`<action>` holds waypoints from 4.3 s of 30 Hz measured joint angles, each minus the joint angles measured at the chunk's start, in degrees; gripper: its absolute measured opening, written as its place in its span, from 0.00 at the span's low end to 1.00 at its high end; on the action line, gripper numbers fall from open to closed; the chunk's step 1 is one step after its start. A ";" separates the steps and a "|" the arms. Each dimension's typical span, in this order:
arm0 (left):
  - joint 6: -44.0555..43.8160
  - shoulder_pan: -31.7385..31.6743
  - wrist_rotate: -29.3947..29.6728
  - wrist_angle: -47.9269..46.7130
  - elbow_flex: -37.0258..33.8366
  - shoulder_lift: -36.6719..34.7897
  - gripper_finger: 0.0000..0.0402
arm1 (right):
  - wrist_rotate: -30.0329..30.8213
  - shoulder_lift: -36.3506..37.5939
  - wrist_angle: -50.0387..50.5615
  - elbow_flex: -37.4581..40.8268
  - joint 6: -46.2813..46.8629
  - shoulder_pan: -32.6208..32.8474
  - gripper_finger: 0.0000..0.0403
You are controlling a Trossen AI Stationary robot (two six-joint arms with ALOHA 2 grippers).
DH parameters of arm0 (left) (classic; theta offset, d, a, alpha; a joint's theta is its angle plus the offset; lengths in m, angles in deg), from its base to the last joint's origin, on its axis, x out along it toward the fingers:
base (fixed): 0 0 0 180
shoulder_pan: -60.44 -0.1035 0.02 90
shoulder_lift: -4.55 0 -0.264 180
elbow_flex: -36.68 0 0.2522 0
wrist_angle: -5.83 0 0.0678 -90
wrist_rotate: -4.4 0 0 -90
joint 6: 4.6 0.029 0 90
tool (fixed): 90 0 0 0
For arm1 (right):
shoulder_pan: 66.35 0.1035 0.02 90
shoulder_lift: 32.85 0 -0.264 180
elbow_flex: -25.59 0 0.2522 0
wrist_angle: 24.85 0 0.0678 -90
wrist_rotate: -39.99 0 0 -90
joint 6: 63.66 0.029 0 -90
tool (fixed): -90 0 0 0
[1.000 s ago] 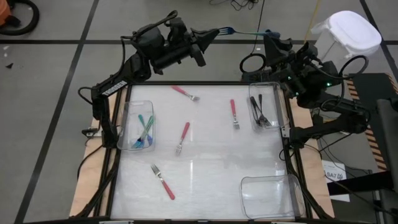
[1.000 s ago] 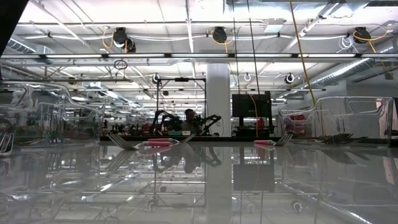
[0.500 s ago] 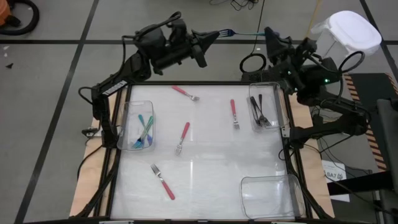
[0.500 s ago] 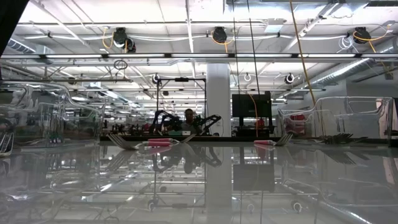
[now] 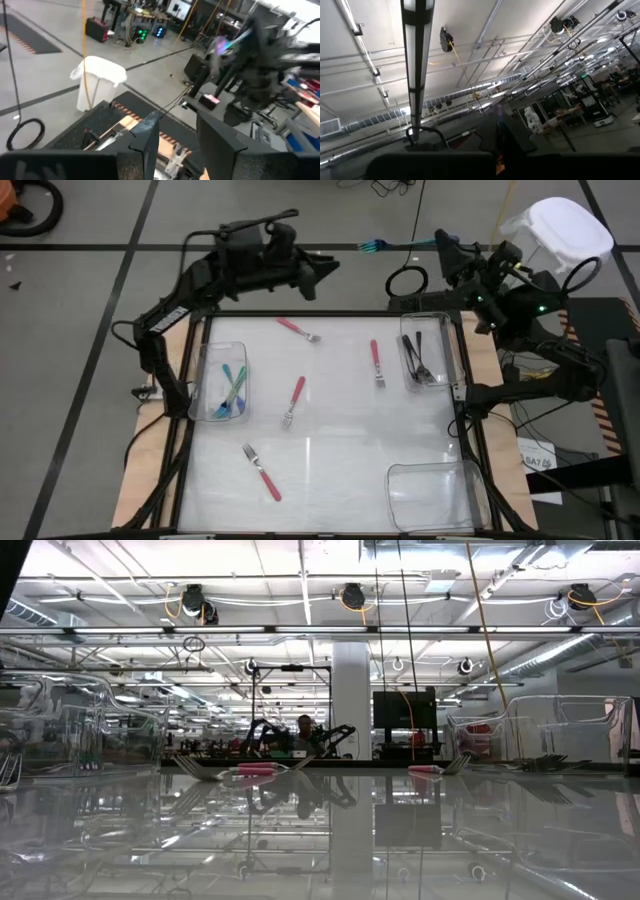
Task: Sort silverware by color (type)
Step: Put the blue fork into the left transparent bin
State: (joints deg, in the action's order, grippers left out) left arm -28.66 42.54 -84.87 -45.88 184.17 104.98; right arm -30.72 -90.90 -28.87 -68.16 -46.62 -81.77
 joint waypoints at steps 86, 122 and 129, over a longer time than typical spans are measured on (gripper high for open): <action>-3.75 -1.73 -30.70 -22.69 0.04 5.50 0.42 | -36.24 -19.09 15.87 0.04 35.82 -2.46 0.02; 0.34 -3.40 -38.08 -23.17 0.00 3.78 0.00 | -32.98 -18.79 15.28 0.07 36.25 -2.56 0.47; 1.11 -4.57 -38.38 -23.52 0.04 1.42 0.00 | -28.96 -17.42 11.19 0.07 33.67 -2.62 0.66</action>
State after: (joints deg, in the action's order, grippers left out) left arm -27.55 37.96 -123.25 -69.40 184.21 106.39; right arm -59.68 -108.32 -17.69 -68.09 -12.94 -84.39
